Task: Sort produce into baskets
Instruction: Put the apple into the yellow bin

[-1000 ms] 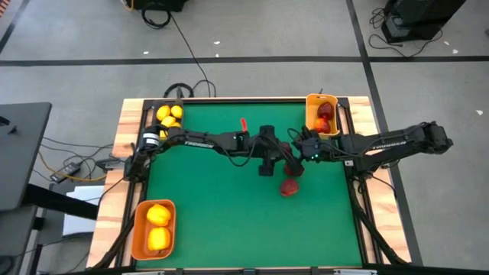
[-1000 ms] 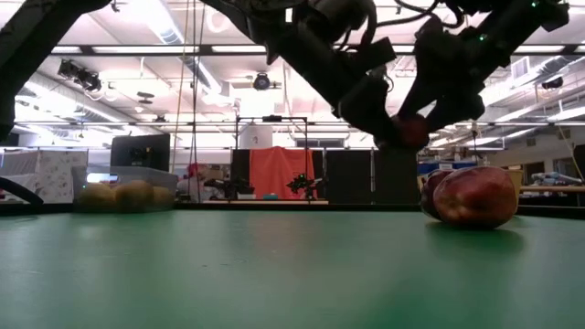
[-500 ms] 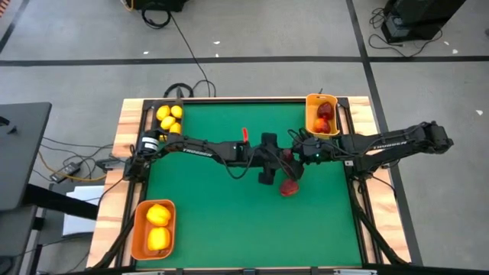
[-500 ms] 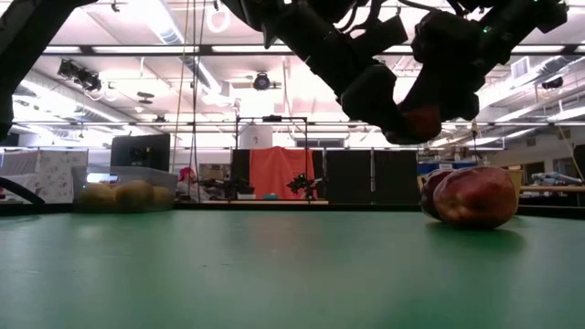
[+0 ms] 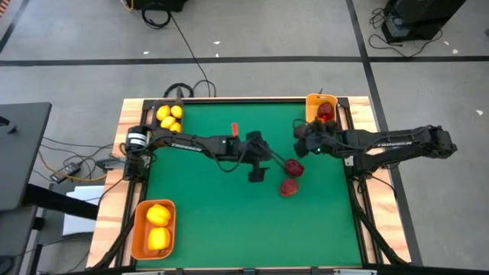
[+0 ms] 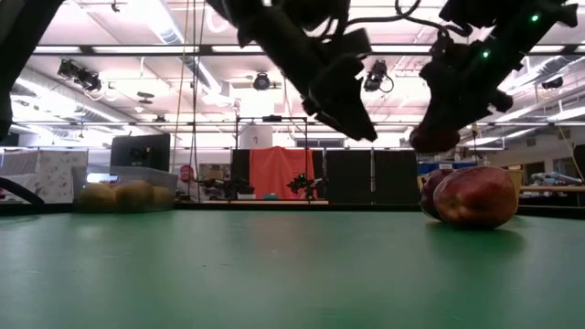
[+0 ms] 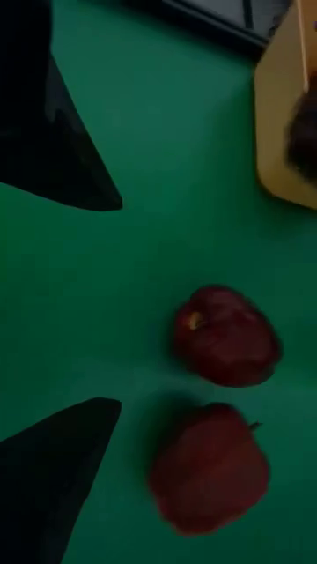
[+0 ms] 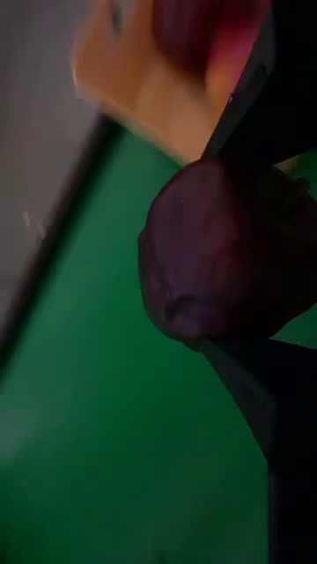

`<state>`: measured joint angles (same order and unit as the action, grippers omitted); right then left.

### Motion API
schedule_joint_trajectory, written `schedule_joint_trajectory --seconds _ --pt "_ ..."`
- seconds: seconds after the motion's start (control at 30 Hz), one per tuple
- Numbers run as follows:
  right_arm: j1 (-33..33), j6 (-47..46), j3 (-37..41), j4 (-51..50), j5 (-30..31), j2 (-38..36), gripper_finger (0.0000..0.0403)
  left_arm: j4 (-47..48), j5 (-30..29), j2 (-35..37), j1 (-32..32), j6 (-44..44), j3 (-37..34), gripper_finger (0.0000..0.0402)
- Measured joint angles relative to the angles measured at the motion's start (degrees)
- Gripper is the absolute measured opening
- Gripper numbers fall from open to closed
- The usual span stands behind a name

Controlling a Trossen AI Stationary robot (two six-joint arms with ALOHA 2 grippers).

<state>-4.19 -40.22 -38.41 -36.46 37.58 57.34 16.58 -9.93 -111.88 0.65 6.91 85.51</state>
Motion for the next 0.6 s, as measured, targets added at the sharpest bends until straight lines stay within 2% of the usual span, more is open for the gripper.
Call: schedule_joint_trajectory --seconds 0.07,0.17,0.37,0.53,0.6 --pt "-3.2 0.0 0.0 -2.1 3.0 -0.3 0.0280 -3.1 0.1 2.1 0.1 -1.5 -4.1 0.0371" --pt "-9.2 -0.2 -0.1 -5.0 3.8 0.0 0.0297 -10.6 0.6 6.6 0.0 -3.3 -11.5 0.0371" --pt "-18.9 2.5 -0.1 -4.2 3.6 1.0 0.0323 -22.5 -0.7 18.1 0.1 -6.3 -25.3 0.0371" --pt "-23.4 6.1 -0.1 -2.0 3.1 1.0 0.0344 -30.5 -0.9 23.1 0.0 -8.6 -33.7 0.0372" --pt "-25.0 7.7 -0.1 -1.2 0.1 1.1 0.0354 -32.2 -0.9 23.4 0.0 -9.7 -35.9 0.0372"
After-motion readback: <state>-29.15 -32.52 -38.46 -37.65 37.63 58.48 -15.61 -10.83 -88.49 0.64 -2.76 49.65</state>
